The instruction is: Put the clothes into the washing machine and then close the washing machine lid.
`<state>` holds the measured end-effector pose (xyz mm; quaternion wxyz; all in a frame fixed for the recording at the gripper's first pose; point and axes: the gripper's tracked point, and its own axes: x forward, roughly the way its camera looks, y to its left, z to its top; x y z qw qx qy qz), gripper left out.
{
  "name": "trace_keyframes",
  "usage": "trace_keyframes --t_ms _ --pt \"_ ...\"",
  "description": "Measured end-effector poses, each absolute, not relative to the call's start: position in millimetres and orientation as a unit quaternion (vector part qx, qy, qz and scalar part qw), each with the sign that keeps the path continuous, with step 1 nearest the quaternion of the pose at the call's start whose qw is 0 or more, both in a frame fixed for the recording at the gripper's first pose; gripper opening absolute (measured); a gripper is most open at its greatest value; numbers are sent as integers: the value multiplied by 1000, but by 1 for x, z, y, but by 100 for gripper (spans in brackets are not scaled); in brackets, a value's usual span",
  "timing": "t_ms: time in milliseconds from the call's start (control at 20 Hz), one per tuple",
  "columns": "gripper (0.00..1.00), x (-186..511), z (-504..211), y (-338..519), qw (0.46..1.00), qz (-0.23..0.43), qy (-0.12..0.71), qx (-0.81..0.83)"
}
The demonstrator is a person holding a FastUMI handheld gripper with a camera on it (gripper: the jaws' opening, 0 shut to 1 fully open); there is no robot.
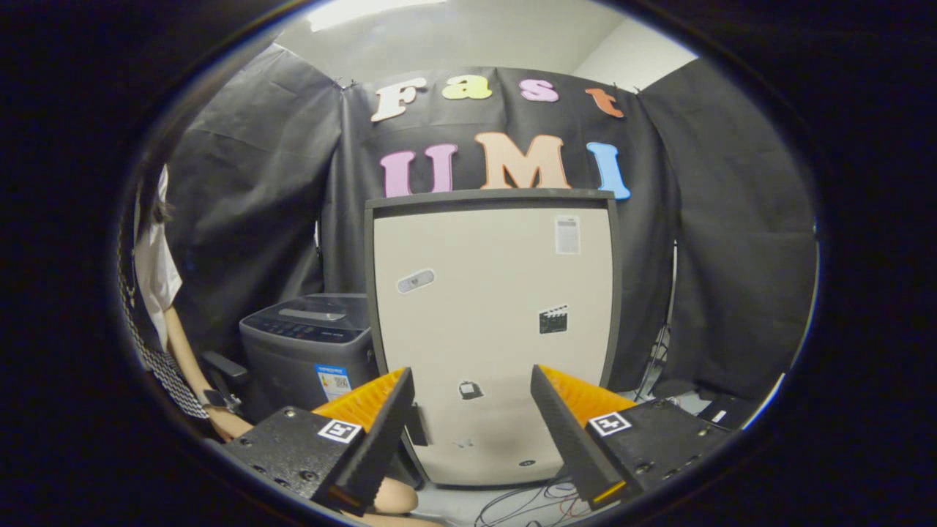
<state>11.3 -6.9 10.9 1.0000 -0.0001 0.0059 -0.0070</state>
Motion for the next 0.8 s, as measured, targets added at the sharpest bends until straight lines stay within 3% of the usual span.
trace_keyframes --t_ms 150,800 --pt "97 19 -1 5 1000 18 8 2" --pt "97 21 -3 5 1000 8 8 5"
